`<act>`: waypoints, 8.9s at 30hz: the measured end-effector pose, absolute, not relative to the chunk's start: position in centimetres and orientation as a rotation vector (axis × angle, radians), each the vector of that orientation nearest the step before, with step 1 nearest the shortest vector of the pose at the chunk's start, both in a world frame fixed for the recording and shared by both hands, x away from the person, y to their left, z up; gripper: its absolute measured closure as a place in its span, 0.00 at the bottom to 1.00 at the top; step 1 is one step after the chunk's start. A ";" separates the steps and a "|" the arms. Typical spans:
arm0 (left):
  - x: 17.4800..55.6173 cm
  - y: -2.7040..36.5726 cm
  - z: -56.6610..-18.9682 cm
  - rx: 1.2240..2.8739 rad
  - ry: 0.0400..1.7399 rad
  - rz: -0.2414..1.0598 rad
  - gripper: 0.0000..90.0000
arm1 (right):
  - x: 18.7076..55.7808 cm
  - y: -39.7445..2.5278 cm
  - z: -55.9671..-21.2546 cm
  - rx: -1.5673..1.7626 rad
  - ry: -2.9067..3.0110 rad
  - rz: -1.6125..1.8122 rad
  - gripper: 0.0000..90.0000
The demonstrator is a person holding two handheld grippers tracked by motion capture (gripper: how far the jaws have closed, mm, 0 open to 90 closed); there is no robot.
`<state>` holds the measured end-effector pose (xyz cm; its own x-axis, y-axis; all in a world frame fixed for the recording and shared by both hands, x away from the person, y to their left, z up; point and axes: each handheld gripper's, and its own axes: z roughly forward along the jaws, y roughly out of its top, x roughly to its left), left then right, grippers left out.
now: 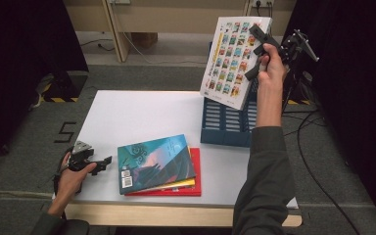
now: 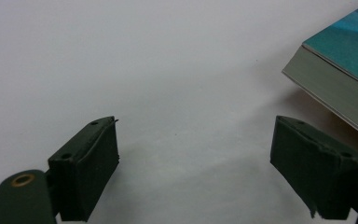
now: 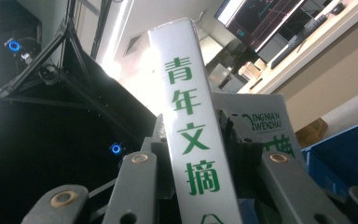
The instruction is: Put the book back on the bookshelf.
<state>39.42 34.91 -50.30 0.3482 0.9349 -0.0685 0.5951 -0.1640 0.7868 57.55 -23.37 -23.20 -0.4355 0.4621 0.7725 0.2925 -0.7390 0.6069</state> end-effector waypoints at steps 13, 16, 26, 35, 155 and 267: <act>39.4 34.8 -50.3 1.868 1.338 0.583 0.16 | 57.5 -25.0 -23.0 1.597 1.063 2.294 0.77; 39.4 34.8 -50.3 1.872 1.335 0.585 0.16 | 57.7 -24.3 -23.0 1.586 1.087 2.281 0.77; 39.3 34.8 -50.3 1.865 1.331 0.584 0.16 | 59.2 -23.2 -22.1 1.607 1.125 2.168 0.76; 39.3 34.8 -50.3 1.872 1.332 0.585 0.16 | 59.0 -22.0 -21.2 1.606 1.189 2.123 0.78; 39.5 34.4 -50.4 1.916 1.326 0.591 0.16 | 51.0 -15.9 -41.9 1.323 2.237 1.198 0.81; 39.6 34.5 -50.3 1.941 1.352 0.666 0.16 | 49.2 -16.0 -35.4 1.229 1.996 1.592 0.24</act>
<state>39.61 34.54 -50.34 0.3323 0.9426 0.0323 0.5999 -0.2376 0.7640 49.20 -16.01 -35.37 -0.5856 0.7670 0.2623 0.4265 0.0163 0.9043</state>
